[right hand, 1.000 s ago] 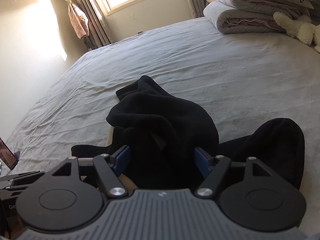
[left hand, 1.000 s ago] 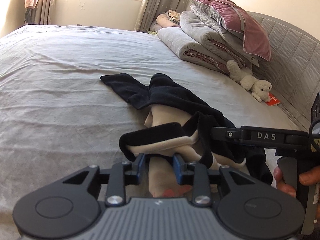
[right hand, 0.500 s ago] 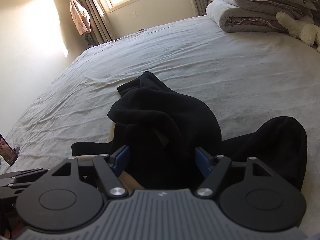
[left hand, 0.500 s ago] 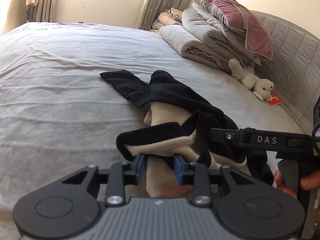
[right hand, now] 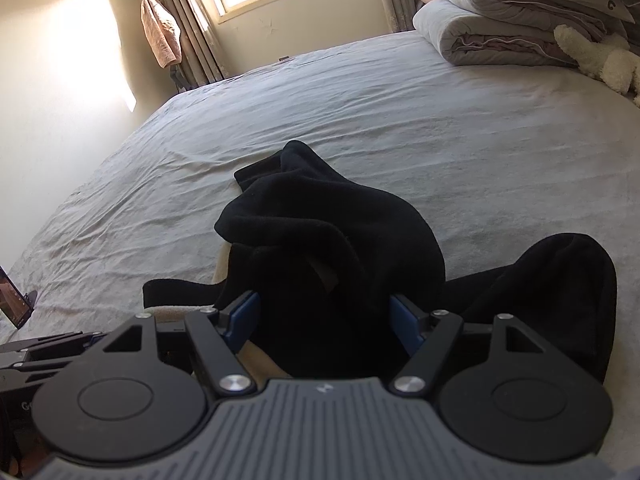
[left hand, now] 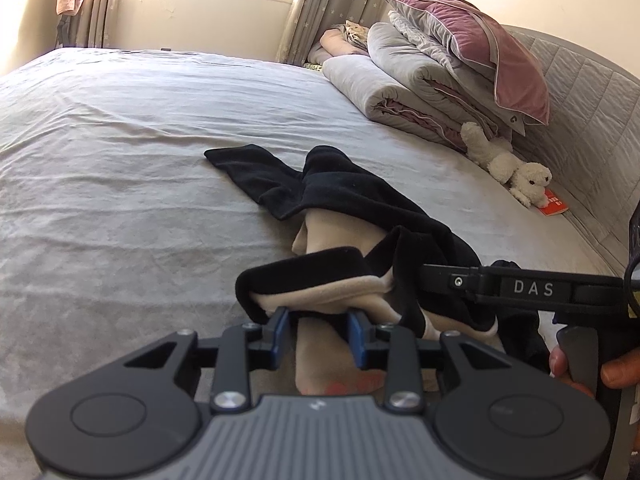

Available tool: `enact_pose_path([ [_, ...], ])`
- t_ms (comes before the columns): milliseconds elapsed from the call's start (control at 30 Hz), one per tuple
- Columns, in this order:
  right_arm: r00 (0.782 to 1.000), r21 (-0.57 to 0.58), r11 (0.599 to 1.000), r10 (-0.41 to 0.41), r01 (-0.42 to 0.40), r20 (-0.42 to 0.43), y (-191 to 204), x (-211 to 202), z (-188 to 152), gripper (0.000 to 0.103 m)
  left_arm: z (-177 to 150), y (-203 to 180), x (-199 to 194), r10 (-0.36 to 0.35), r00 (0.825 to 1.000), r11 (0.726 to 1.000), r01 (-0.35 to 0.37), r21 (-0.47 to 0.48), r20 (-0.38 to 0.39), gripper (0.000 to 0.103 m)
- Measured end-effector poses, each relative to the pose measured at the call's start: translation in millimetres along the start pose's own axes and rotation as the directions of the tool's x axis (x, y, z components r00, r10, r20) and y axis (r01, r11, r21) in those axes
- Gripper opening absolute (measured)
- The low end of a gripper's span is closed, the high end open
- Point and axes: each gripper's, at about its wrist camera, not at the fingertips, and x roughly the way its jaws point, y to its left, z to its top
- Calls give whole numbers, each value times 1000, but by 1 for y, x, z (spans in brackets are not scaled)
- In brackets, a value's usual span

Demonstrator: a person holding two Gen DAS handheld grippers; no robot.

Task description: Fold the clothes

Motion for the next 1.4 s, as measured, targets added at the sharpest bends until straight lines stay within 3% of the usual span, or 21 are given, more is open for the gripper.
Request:
enact_pose_path([
  [200,1000,-14,1000,-1,1,0,1,1,-1,73,0,-1,3,-2,1000,1000,2,-16,9,23],
  [333,1000,-39,999,-9,9,-14,3,4,-1,32,2,-3,5,8,1000,1000,-8,-22,20,18],
  [433,1000,-43,999,-20,19,-1,3,2,0,21,3,-4,5,10,999,1000,-9,-30,31,17],
  [833,978,62,994,-104,95,179,-29,-32,23,5,5,-6,6,2,998,1000,0,-28,62,21],
  [1000,971,139,984,-138,112,196,-57,-43,30,5,4,-6,14,22,999,1000,-22,-13,38,23],
  [1200,952,149,975,-198,166,232,-73,-56,30,2,1,-5,24,34,999,999,-33,-11,13,24],
  [1300,931,165,962,-256,219,262,-89,-69,31,2,2,-6,31,14,1000,1000,-14,-22,5,37],
  [1400,946,195,968,-203,156,253,-108,-73,29,3,3,-8,40,3,1000,999,-3,-34,-3,46],
])
